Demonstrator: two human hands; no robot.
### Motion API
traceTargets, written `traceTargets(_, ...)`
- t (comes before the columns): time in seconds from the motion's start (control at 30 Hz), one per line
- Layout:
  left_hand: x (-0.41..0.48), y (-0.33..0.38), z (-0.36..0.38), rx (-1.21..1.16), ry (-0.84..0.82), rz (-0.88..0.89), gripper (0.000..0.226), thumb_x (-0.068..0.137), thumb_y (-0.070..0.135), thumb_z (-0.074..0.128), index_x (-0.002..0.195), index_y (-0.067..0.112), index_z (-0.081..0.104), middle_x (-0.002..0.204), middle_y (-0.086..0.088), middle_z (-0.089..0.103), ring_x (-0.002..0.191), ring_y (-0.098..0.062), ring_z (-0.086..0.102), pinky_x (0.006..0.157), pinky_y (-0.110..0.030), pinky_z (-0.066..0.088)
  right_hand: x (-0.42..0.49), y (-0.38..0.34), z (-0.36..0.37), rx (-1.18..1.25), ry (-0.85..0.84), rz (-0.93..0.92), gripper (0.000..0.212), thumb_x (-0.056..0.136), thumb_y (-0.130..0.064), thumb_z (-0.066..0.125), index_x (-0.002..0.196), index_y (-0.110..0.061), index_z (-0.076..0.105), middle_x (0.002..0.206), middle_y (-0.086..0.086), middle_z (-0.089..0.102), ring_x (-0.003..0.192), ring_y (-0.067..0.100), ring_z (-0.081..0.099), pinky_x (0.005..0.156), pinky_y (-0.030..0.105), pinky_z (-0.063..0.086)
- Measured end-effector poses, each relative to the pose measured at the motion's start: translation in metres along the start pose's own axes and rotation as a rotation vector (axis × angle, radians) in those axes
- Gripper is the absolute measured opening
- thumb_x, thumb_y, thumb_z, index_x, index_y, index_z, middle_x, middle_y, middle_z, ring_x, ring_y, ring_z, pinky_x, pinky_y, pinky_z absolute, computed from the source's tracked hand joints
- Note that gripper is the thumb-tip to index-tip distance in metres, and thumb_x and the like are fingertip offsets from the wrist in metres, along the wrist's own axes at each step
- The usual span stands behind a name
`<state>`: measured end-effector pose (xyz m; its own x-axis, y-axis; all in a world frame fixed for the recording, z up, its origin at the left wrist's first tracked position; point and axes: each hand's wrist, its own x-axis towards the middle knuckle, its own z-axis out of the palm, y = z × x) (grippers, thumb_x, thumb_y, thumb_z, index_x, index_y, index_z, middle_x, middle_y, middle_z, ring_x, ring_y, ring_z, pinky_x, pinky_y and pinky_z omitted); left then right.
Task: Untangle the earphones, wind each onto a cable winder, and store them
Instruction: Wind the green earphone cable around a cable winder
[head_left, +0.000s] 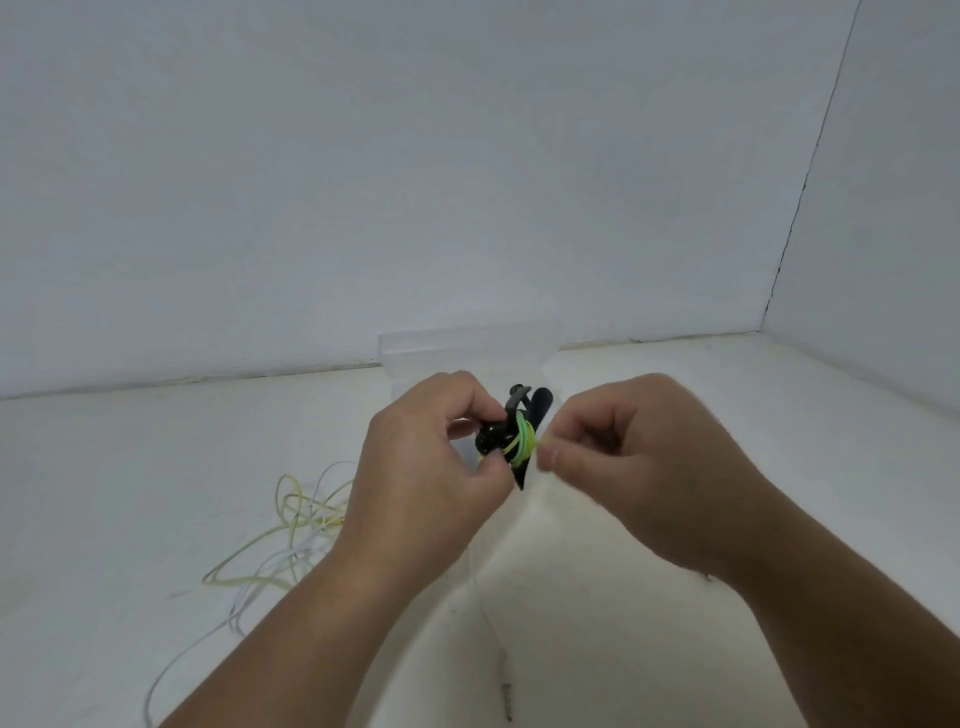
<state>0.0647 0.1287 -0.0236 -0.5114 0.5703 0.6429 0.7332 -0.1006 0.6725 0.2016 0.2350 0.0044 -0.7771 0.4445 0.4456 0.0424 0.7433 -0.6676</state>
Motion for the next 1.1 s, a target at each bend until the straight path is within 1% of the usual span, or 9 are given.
traceTargets(0.1,-0.001,0.002,0.000,-0.046,-0.052,-0.040,0.029,0.072,0.000,0.076,0.077,0.027,0.067,0.079,0.013,0.072,0.088,-0.007,0.070,0.084,-0.019,0.054,0.002,0.003,-0.004,-0.098,0.206,-0.058,0.030,0.085,-0.016,0.074,0.058,-0.023,0.061,0.044,-0.011,0.042,0.044,0.008,0.040,0.046,0.015,0.031)
traceTargets(0.2,0.000,0.004,-0.001,-0.172,-0.103,-0.103,0.028,0.071,-0.007,0.075,0.074,0.021,0.068,0.074,0.007,0.072,0.080,-0.011,0.072,0.079,-0.030,0.058,0.003,0.003,-0.005,-0.045,0.296,-0.034,0.022,0.083,-0.018,0.076,0.063,-0.023,0.066,0.045,-0.015,0.048,0.045,0.006,0.044,0.046,0.010,0.031)
traceTargets(0.4,0.002,0.007,0.000,-0.457,-0.198,-0.187,0.021,0.063,-0.006,0.071,0.072,0.013,0.068,0.064,0.005,0.069,0.056,-0.003,0.060,0.061,-0.012,0.048,0.007,0.007,-0.007,0.171,0.310,0.113,0.021,0.086,-0.023,0.073,0.066,-0.018,0.070,0.043,-0.012,0.035,0.042,0.007,0.030,0.043,0.012,0.026)
traceTargets(0.5,0.002,0.006,0.002,-0.565,-0.207,-0.218,0.019,0.062,-0.006,0.067,0.073,0.011,0.069,0.066,-0.001,0.069,0.057,-0.006,0.062,0.059,-0.014,0.048,0.009,0.015,-0.004,0.314,0.211,0.240,0.028,0.091,-0.028,0.067,0.065,-0.018,0.071,0.052,-0.001,0.033,0.052,0.018,0.028,0.051,0.028,0.026)
traceTargets(0.57,0.002,0.005,0.001,-0.608,-0.198,-0.227,0.022,0.062,-0.005,0.067,0.072,0.015,0.071,0.071,-0.007,0.071,0.063,-0.011,0.066,0.062,-0.018,0.051,0.009,0.018,0.000,0.341,0.105,0.302,0.037,0.095,-0.028,0.063,0.059,-0.024,0.070,0.052,-0.001,0.035,0.051,0.018,0.027,0.052,0.031,0.025)
traceTargets(0.77,0.007,0.001,0.001,-0.698,-0.004,-0.304,0.024,0.063,-0.006,0.072,0.080,0.011,0.069,0.076,-0.009,0.074,0.067,-0.014,0.069,0.064,-0.019,0.053,0.005,0.016,0.019,0.315,-0.136,0.365,0.039,0.103,-0.023,0.045,0.076,-0.006,0.067,0.060,0.001,0.040,0.053,0.013,0.031,0.048,0.023,0.028)
traceTargets(0.87,0.008,-0.002,0.000,-0.606,0.089,-0.341,0.025,0.074,-0.016,0.072,0.087,0.005,0.068,0.079,-0.009,0.075,0.069,-0.013,0.071,0.065,-0.017,0.052,0.003,0.013,0.026,0.218,-0.198,0.312,0.033,0.103,-0.023,0.047,0.083,-0.019,0.073,0.060,-0.001,0.041,0.056,0.014,0.035,0.052,0.023,0.029)
traceTargets(1.0,0.009,-0.005,-0.001,-0.523,0.149,-0.355,0.023,0.076,-0.014,0.071,0.088,0.004,0.069,0.076,-0.005,0.075,0.067,-0.011,0.069,0.063,-0.016,0.052,0.002,0.009,0.024,0.162,-0.265,0.298,0.027,0.101,-0.024,0.051,0.091,-0.023,0.076,0.047,-0.021,0.049,0.048,-0.005,0.047,0.051,0.010,0.033)
traceTargets(1.1,0.009,-0.003,-0.002,-0.441,0.158,-0.323,0.023,0.074,-0.013,0.071,0.085,0.007,0.070,0.071,-0.001,0.072,0.062,-0.008,0.066,0.061,-0.015,0.050,0.001,0.006,0.019,0.149,-0.271,0.285,0.029,0.099,-0.027,0.054,0.081,-0.022,0.077,0.054,-0.006,0.045,0.046,0.004,0.042,0.050,0.011,0.032)
